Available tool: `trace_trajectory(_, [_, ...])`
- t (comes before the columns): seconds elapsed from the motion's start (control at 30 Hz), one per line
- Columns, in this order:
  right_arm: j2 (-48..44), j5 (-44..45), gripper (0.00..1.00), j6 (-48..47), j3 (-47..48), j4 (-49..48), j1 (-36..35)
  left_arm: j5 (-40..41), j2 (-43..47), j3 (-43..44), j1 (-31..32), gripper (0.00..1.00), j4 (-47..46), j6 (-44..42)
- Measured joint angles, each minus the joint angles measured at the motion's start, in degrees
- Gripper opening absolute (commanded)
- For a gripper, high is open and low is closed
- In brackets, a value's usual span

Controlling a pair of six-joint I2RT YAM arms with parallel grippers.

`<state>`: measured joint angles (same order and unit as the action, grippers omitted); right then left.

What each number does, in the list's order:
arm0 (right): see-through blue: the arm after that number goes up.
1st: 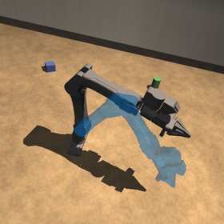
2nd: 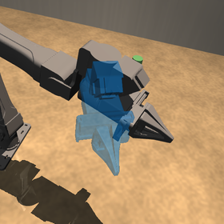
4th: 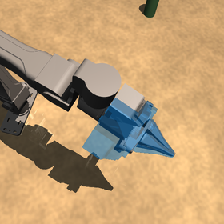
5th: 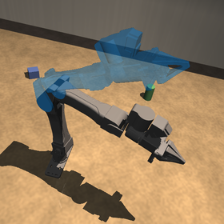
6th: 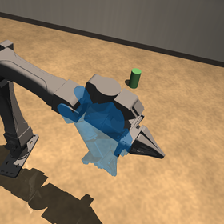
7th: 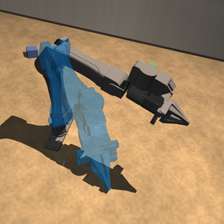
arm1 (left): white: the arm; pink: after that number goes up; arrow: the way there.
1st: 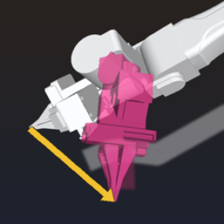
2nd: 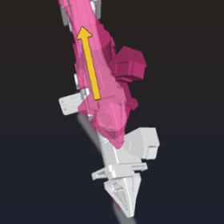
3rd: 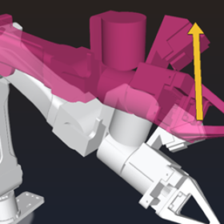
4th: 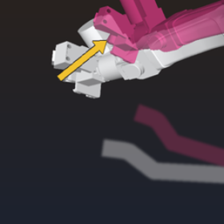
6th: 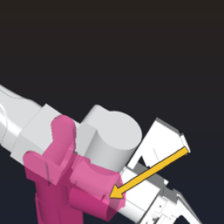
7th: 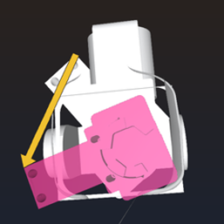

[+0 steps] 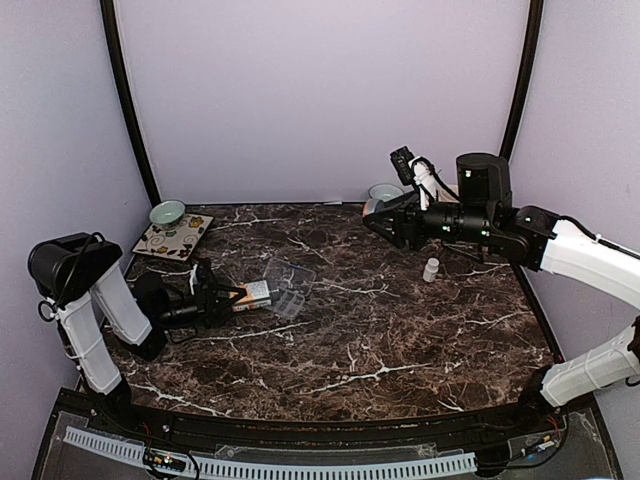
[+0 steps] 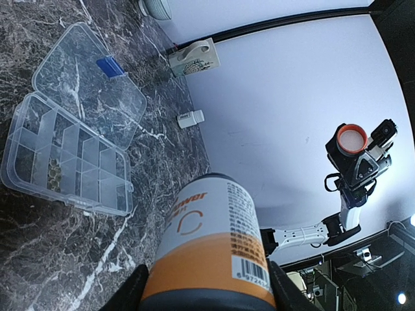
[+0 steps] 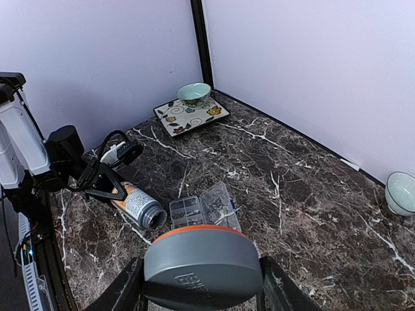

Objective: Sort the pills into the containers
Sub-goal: Pour the pill into the compartment of the pill container.

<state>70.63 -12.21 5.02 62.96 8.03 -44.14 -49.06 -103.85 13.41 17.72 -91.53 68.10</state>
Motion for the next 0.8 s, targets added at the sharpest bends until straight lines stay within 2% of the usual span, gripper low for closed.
trace_trajectory(0.8, [0.00,0.00,0.35,0.02,0.00,-0.28,-0.11,0.48,-3.39,-0.33,-1.51,0.00,-0.13,-1.68])
